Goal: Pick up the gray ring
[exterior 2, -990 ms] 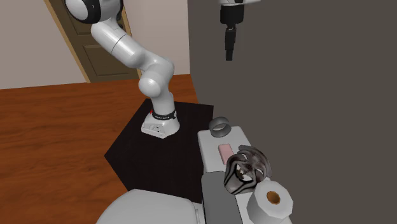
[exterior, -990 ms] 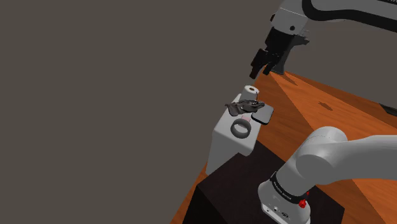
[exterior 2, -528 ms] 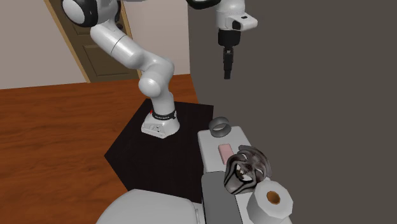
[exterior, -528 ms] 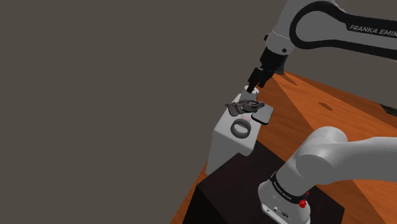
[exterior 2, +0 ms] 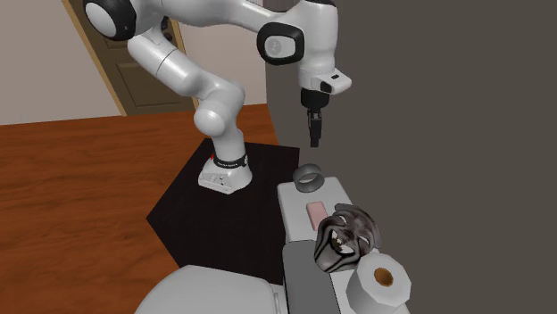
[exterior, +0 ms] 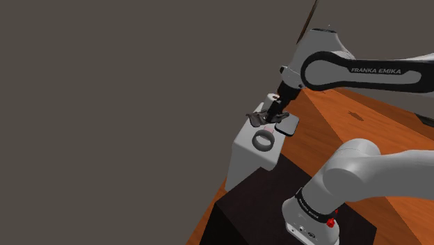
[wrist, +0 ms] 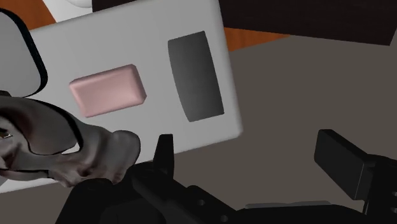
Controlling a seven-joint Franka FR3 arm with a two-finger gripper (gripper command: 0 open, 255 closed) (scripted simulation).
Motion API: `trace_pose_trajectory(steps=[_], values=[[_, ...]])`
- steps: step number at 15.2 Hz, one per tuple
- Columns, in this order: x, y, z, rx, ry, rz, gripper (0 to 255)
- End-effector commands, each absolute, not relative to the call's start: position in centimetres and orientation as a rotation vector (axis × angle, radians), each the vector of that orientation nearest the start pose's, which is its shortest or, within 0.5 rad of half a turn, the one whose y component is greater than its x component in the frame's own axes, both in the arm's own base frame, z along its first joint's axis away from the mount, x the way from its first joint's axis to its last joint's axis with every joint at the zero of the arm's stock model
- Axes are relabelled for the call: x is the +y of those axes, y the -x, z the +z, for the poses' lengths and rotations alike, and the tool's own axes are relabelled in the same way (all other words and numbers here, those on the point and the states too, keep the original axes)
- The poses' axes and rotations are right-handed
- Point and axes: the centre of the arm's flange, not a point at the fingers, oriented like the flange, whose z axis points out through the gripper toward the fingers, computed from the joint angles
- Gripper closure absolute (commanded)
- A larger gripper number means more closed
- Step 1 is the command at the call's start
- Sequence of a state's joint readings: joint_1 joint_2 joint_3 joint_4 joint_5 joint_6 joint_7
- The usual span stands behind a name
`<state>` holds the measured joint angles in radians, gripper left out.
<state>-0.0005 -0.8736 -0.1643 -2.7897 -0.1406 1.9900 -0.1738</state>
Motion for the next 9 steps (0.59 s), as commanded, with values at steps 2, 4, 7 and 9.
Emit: trace_pose_trajectory(steps=[2, 4, 7, 9], values=[[-6.5, -29.0, 40.5, -0.24, 3.148, -0.113, 0], [-7.3, -29.0, 38.0, -0.276, 3.147, -0.113, 0], [-8.0, -29.0, 35.4, -0.313, 3.145, -0.112, 0], [-8.0, -29.0, 34.3, -0.313, 3.145, -0.112, 0]])
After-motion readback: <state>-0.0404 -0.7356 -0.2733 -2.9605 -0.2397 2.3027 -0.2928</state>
